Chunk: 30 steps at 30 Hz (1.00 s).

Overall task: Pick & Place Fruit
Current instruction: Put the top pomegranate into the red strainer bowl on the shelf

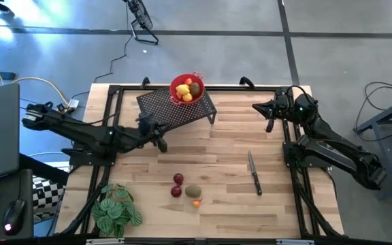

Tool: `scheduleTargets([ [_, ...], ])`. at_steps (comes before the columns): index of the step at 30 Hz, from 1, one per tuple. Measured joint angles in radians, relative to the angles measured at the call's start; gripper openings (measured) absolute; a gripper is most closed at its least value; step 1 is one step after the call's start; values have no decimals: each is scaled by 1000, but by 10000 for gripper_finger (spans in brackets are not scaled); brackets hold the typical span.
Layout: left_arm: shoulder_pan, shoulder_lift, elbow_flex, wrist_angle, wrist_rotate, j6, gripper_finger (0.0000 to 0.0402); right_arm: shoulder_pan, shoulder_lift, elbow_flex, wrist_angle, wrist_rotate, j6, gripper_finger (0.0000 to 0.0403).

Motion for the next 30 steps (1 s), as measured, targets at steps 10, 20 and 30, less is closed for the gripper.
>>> scheduleTargets([
  [10, -96, 197, 244, -222, -21, -189, 0, 0, 56, 0, 11, 5, -26, 3],
  [20, -99, 437, 612, -857, 193, -682, 0, 1, 120, 0, 16, 4, -27, 3],
  [30, -99, 519, 713, -1045, 456, -910, 0, 0, 165, 0, 22, 4, -27, 2],
])
